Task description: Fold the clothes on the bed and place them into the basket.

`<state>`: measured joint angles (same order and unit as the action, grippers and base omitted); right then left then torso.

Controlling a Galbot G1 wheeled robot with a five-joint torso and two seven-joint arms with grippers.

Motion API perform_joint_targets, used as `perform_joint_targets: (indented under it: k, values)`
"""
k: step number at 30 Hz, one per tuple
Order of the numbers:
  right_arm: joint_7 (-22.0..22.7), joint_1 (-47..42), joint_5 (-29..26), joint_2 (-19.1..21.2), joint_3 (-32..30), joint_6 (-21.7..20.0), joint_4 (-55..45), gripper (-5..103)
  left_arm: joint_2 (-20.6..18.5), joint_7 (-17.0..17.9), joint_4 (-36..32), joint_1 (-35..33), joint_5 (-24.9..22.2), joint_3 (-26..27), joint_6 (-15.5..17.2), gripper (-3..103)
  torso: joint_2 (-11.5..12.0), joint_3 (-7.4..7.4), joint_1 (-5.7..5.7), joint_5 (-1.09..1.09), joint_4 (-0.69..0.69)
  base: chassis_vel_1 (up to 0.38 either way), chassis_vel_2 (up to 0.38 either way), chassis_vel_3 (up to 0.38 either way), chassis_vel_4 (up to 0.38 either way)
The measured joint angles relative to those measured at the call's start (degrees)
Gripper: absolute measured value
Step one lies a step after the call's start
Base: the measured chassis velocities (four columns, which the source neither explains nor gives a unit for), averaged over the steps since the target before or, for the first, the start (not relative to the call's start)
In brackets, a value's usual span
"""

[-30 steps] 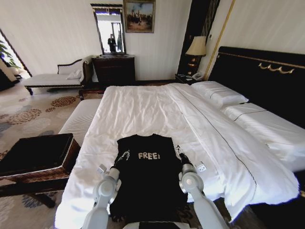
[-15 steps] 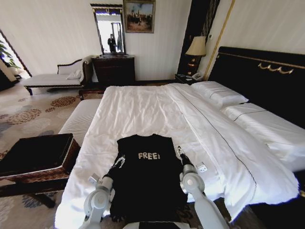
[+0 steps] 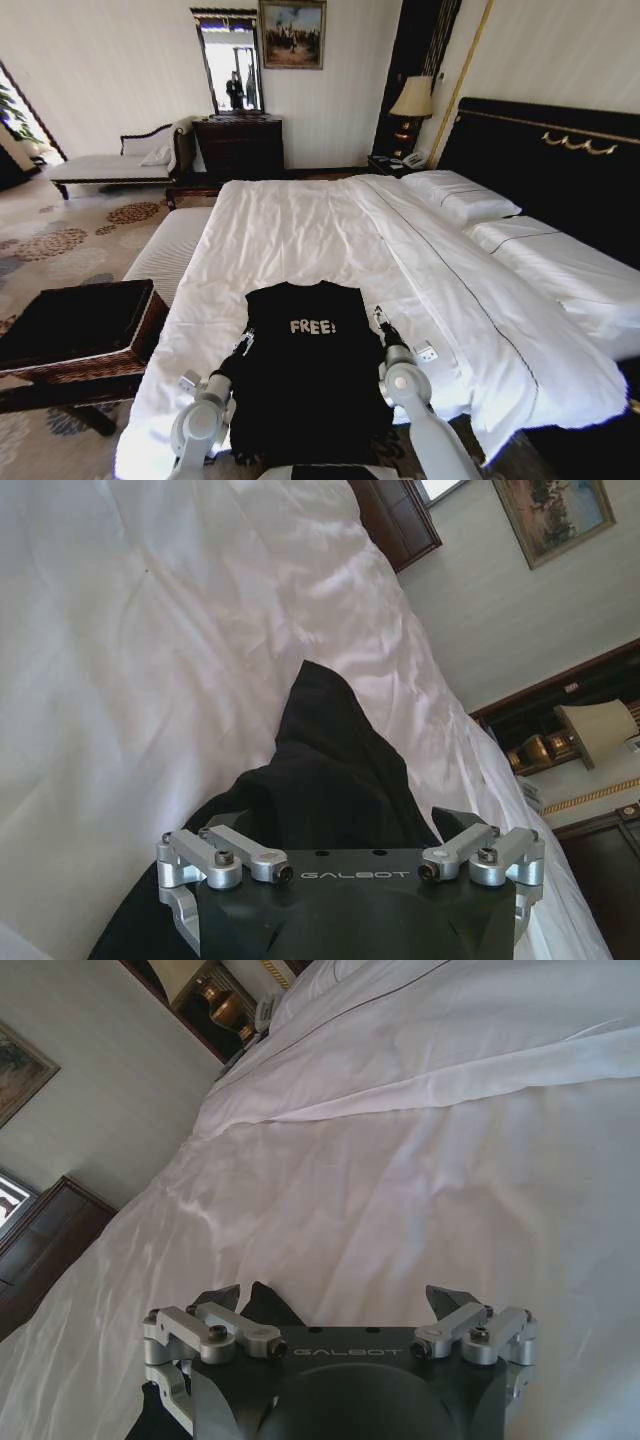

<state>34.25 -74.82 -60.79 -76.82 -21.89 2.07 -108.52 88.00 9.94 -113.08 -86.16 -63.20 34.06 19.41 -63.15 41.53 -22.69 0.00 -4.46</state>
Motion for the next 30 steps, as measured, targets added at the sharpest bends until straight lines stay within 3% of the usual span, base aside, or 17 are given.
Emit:
perform_joint_targets:
  k: [4,5,7,10,12,14,15,16,17,20,22,26,30]
  values:
    - [0.1,-0.1,0.0,0.0,-0.1,0.0,-0.2,100,0.3,-0.1,1.0,0.7,0.0,-0.4,0.1,96,0.0,0.00,0.00,0.00,0.00,0.000,0.000,0.000,0.000]
    - [0.1,-0.2,0.0,0.1,-0.3,0.0,-0.2,100,0.3,-0.4,1.4,0.7,0.1,-0.6,0.1,88,0.0,0.00,0.00,0.00,0.00,0.000,0.000,0.000,0.000]
    - [0.2,-0.2,0.0,0.1,-0.4,0.0,-0.2,100,0.3,-0.7,1.6,0.8,0.2,-0.6,0.1,88,0.0,0.00,0.00,0.00,0.00,0.000,0.000,0.000,0.000]
    - [0.2,-0.3,0.0,0.1,-0.5,0.0,-0.2,100,0.4,-1.8,1.9,0.8,0.5,-0.7,-0.1,71,0.0,0.00,0.00,0.00,0.00,0.000,0.000,0.000,0.000]
    - [0.2,-0.3,0.0,0.1,-0.5,0.0,-0.2,100,0.4,-2.1,2.0,0.8,0.5,-0.7,-0.1,71,0.0,0.00,0.00,0.00,0.00,0.000,0.000,0.000,0.000]
    - [0.2,-0.3,0.1,0.1,-0.5,0.0,-0.2,100,0.4,-2.4,2.0,0.9,0.7,-0.8,-0.2,60,0.0,0.00,0.00,0.00,0.00,0.000,0.000,0.000,0.000]
    - [0.2,-0.3,0.1,0.0,-0.5,0.0,-0.2,100,0.4,-2.4,2.0,0.9,0.8,-0.9,-0.2,60,0.0,0.00,0.00,0.00,0.00,0.000,0.000,0.000,0.000]
    - [0.2,-0.3,0.1,0.0,-0.4,0.0,-0.2,100,0.4,-2.5,2.1,1.0,0.8,-0.9,-0.3,50,0.0,0.00,0.00,0.01,0.00,0.000,0.000,0.000,0.000]
    - [0.2,-0.3,0.1,0.0,-0.4,0.0,-0.2,100,0.4,-2.5,2.1,1.0,0.8,-0.9,-0.3,50,0.0,0.00,0.00,0.01,0.00,0.000,0.000,0.000,0.000]
    - [0.2,-0.3,0.1,0.0,-0.4,0.0,-0.1,100,0.4,-2.5,2.4,1.1,1.0,-0.9,-0.4,33,0.0,0.00,0.00,0.00,0.00,0.000,0.000,0.000,0.000]
    - [0.2,-0.3,0.1,0.0,-0.4,0.0,-0.1,100,0.4,-2.5,2.5,1.1,1.0,-1.0,-0.4,33,0.0,0.00,0.00,0.00,0.00,0.000,0.000,0.000,0.000]
    - [0.2,-0.3,0.1,0.1,-0.5,0.1,0.0,100,0.6,-2.6,2.5,0.8,1.4,-1.3,-0.8,12,0.0,0.00,0.00,0.00,0.00,0.000,0.000,0.000,0.000]
    - [0.2,-0.3,0.1,0.2,-0.5,0.1,0.1,100,0.9,-2.7,2.3,0.2,1.7,-1.4,-1.0,3,0.0,0.00,0.00,0.00,0.00,0.000,0.000,0.000,0.000]
